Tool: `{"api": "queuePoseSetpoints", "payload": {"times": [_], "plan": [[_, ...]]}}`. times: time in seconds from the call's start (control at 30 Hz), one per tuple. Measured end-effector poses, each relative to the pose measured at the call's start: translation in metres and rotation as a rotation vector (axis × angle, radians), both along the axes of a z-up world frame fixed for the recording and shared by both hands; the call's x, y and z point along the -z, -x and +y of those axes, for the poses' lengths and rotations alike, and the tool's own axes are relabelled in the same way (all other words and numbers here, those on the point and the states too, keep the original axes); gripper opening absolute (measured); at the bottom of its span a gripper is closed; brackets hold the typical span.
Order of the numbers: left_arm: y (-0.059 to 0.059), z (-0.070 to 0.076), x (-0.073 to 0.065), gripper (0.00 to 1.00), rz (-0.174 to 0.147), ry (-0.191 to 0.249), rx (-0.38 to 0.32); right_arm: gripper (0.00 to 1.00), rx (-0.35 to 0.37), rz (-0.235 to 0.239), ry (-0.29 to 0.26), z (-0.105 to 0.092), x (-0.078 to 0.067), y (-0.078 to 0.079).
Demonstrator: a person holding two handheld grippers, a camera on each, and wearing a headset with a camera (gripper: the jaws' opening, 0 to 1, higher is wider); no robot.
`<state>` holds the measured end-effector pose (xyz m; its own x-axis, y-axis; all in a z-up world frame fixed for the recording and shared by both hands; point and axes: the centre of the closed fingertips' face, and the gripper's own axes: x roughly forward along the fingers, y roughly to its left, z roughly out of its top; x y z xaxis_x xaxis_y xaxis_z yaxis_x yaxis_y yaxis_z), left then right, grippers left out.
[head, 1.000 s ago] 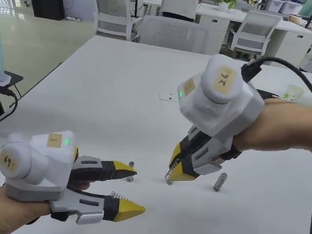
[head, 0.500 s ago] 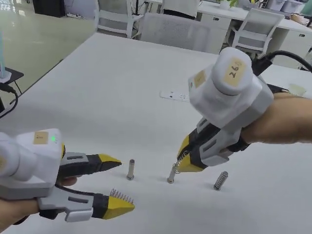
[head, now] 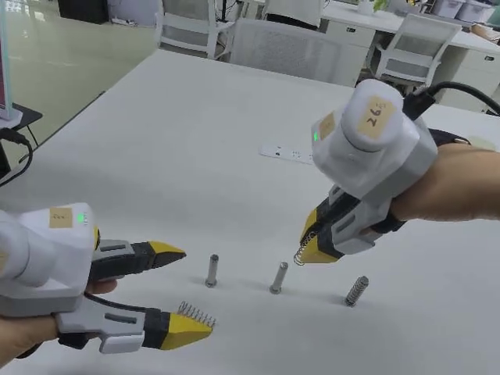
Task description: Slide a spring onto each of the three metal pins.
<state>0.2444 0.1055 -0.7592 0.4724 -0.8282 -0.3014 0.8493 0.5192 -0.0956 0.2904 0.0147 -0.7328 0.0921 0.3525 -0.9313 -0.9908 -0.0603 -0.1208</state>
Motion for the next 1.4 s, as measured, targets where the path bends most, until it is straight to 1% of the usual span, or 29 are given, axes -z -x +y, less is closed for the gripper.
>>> {"api": "queuePoseSetpoints", "payload": {"times": [0.07, 0.17, 0.23, 0.43, 0.53, 0.6, 0.8, 0.97, 1.4], "plan": [[0.0, 0.001, 0.0, 0.61, 0.002, 0.0, -0.002, 0.09, 0.003, 0.0, 0.006, 0.0, 0.002, -0.002], [0.001, 0.001, 0.0, 0.62, 0.007, 0.006, -0.002, 0.09, 0.006, -0.014, 0.029, -0.001, 0.007, -0.008], [0.001, 0.001, 0.0, 0.62, 0.007, 0.002, -0.001, 0.09, 0.007, -0.018, 0.033, -0.001, 0.009, -0.01], [0.001, 0.002, -0.001, 0.62, 0.007, 0.005, -0.004, 0.09, 0.014, -0.018, 0.044, 0.001, 0.017, -0.021], [0.001, 0.002, -0.002, 0.62, 0.007, 0.004, -0.003, 0.09, 0.02, -0.01, 0.044, 0.003, 0.022, -0.024], [0.001, 0.003, -0.002, 0.62, 0.005, 0.003, -0.003, 0.09, 0.02, -0.006, 0.052, 0.003, 0.027, -0.028], [0.001, 0.003, -0.003, 0.62, 0.006, 0.004, -0.005, 0.09, 0.022, 0.002, 0.062, 0.005, 0.038, -0.031], [0.0, 0.004, -0.002, 0.61, 0.007, 0.005, -0.007, 0.09, 0.025, 0.017, 0.068, 0.005, 0.045, -0.031], [-0.001, 0.008, -0.002, 0.6, 0.006, 0.001, -0.009, 0.09, 0.029, 0.032, 0.067, 0.008, 0.054, -0.032]]}}
